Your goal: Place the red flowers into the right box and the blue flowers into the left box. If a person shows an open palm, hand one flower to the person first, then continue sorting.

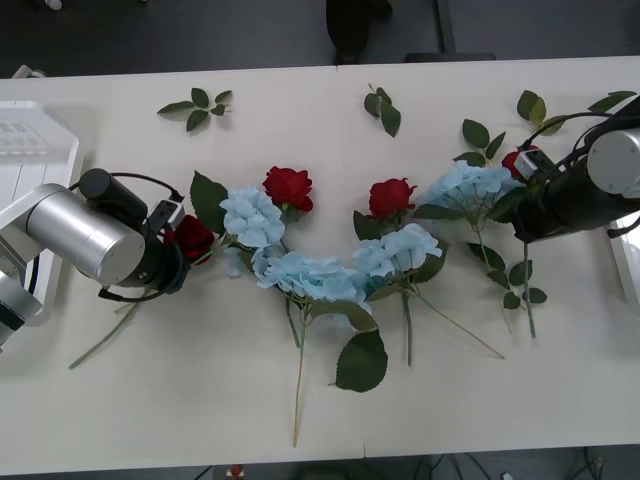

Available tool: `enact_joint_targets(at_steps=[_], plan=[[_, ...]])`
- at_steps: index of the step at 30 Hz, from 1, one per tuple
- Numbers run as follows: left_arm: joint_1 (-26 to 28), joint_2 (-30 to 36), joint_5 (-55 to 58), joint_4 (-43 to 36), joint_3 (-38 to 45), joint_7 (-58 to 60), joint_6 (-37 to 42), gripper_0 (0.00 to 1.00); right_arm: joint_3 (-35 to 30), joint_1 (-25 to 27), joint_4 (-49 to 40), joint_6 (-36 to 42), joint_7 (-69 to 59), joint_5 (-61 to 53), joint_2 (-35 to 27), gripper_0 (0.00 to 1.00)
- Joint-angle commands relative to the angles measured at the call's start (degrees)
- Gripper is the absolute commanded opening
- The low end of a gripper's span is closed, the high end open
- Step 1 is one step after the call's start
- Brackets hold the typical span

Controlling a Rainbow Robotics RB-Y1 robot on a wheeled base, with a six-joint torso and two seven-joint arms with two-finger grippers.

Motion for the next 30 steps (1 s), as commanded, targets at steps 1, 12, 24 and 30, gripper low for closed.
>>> enact_joint_targets(at_steps=[1, 12, 24, 30], plan=[[-2.2, -0.7, -1.0, 0.0, -0.5, 4.9, -0.2, 0.00, -1.1, -5.1, -0.3, 1.9, -0.3, -0.7, -6.1, 0.00], [-6.1, 0.3, 2.6, -3.9, 8.7, 3.1, 9.1, 0.00, -1.0, -9.9, -0.3, 6.5, 4.7, 9.0, -11.5, 0.00], [-7.4, 8.0, 21.3, -12.8, 23.9, -10.1, 20.2, 0.00, 16.6, -8.6, 6.3, -1.6, 4.1, -2.7, -10.7, 0.00], [-7.4, 10.3, 33.6, -17.1, 34.9, -11.6, 27.5, 0.00, 24.2, -8.2, 8.8, -4.0, 3.3, -11.2, -9.5, 0.00]])
